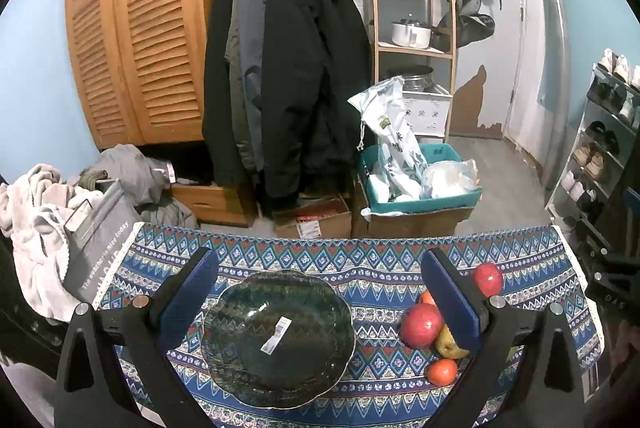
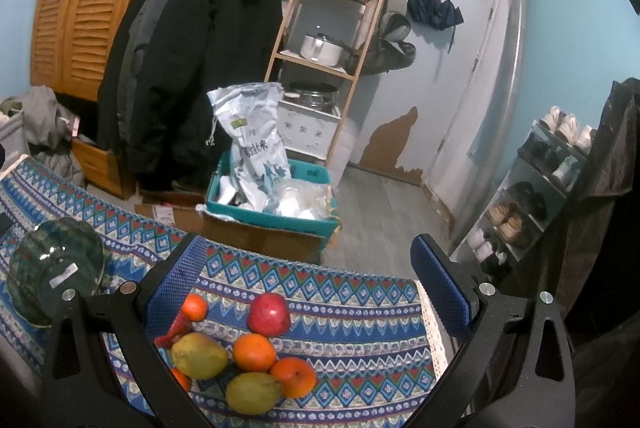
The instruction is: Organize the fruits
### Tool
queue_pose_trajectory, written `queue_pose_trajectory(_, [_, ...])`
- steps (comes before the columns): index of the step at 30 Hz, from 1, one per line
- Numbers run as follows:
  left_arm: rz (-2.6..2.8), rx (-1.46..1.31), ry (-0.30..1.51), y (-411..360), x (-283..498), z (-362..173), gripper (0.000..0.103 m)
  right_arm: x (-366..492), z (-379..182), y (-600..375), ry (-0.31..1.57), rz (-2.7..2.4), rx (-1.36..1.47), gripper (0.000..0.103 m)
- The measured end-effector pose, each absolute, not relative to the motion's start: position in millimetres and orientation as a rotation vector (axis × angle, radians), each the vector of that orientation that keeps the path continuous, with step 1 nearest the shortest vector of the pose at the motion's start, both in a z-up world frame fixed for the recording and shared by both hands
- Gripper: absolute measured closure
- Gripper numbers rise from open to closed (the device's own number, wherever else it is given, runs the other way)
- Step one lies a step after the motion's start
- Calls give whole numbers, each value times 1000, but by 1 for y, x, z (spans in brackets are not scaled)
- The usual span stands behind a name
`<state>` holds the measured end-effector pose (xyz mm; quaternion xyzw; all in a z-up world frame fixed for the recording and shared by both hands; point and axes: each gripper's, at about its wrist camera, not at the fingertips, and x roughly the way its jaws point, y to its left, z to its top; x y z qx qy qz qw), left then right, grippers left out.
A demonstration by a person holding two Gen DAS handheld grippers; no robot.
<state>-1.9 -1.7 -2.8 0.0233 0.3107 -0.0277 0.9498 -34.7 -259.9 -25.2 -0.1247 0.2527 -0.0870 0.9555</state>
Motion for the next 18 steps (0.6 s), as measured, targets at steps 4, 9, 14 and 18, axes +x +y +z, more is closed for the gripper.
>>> queue_pose_trajectory(4, [-64,56,639,-4,2,-9,1,-32,-30,-261,530,-181,-255,3])
queue_pose_trajectory(9, [-83,71,671,-11,10,-22,1,-27,-40,-264,572,-182,-241,3])
queue_pose_trajectory(14, [-100,92,700,-19,16,-37,1,-24,-51,-269,619,-189,-220,3])
queue_pose_trajectory(18, [-109,132,732,-30,23,-54,1,-20,-63,-275,672,-194,-201,3])
